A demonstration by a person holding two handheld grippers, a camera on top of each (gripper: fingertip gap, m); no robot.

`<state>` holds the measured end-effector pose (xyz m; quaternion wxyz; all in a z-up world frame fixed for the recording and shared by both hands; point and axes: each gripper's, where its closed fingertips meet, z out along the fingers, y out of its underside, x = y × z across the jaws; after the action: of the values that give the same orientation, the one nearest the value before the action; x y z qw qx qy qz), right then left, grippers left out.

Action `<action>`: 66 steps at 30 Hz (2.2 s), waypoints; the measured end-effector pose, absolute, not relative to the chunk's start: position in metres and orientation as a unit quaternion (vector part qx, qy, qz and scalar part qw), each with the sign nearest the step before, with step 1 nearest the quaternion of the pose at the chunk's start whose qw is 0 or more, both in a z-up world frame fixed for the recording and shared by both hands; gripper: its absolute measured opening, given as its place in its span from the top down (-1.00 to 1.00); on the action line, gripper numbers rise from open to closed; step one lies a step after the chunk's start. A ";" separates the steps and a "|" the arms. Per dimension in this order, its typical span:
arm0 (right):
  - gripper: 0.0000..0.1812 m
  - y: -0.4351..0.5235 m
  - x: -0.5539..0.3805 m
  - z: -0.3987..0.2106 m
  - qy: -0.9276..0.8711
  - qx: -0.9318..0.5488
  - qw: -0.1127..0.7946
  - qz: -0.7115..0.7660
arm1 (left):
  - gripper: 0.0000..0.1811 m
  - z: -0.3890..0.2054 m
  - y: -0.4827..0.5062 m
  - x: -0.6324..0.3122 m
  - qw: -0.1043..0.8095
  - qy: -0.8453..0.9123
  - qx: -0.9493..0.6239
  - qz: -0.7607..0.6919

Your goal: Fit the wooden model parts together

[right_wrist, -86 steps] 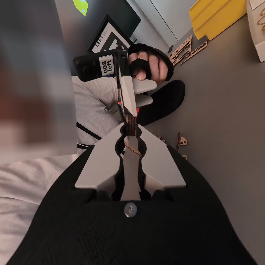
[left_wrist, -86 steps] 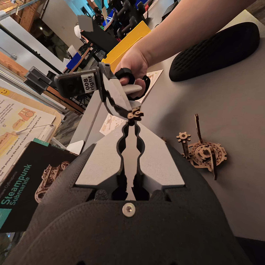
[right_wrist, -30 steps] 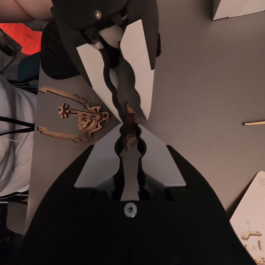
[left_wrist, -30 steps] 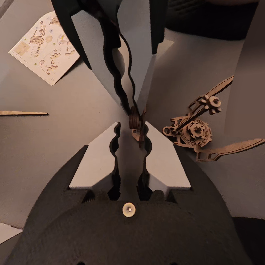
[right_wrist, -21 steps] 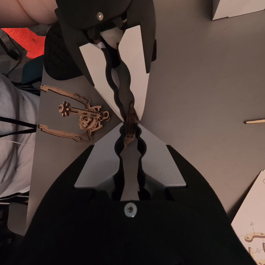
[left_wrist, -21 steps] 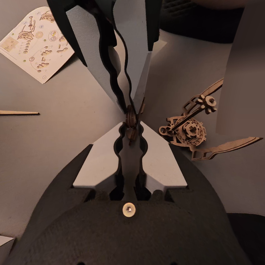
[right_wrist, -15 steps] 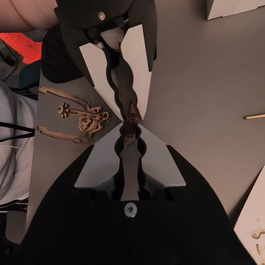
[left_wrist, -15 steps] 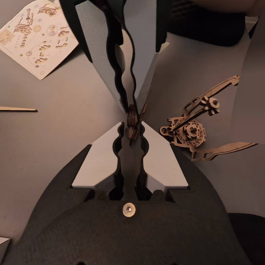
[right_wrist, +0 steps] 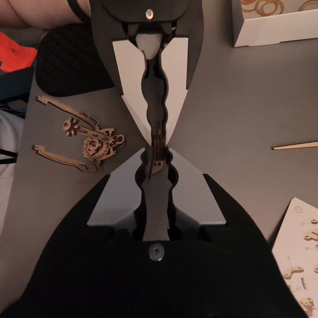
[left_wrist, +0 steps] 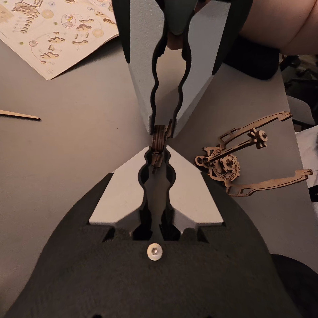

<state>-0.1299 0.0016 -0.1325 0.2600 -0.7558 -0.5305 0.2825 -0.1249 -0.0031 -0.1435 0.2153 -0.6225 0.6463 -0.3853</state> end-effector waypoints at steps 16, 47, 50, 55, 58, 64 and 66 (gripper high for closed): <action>0.88 0.000 -0.133 -0.128 -0.505 -0.771 0.223 0.318 | 0.88 -0.137 -0.009 -0.129 0.162 0.629 -0.638 -0.414; 0.71 -0.025 -0.139 -0.094 -0.506 -0.725 0.309 0.351 | 0.89 -0.113 -0.035 -0.145 0.103 0.596 -0.669 -0.433; 0.64 -0.029 -0.143 -0.094 -0.514 -0.721 0.299 0.356 | 0.89 -0.108 -0.033 -0.147 0.093 0.583 -0.680 -0.434; 0.61 -0.032 -0.143 -0.086 -0.539 -0.672 0.369 0.348 | 0.89 -0.107 -0.037 -0.145 0.034 0.526 -0.698 -0.484; 0.60 -0.031 -0.140 -0.083 -0.543 -0.655 0.402 0.340 | 0.89 -0.109 -0.041 -0.146 -0.011 0.499 -0.701 -0.509; 0.61 -0.037 -0.147 -0.095 -0.588 -0.625 0.412 0.307 | 0.89 -0.116 -0.043 -0.146 -0.047 0.470 -0.708 -0.526; 0.59 -0.036 -0.148 -0.100 -0.601 -0.624 0.415 0.276 | 0.89 -0.119 -0.043 -0.147 -0.059 0.461 -0.710 -0.529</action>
<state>-0.1482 -0.0357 -0.1002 0.4151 -0.6242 -0.6015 0.2762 -0.1473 -0.0431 -0.1190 -0.0586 -0.7098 0.4609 -0.5295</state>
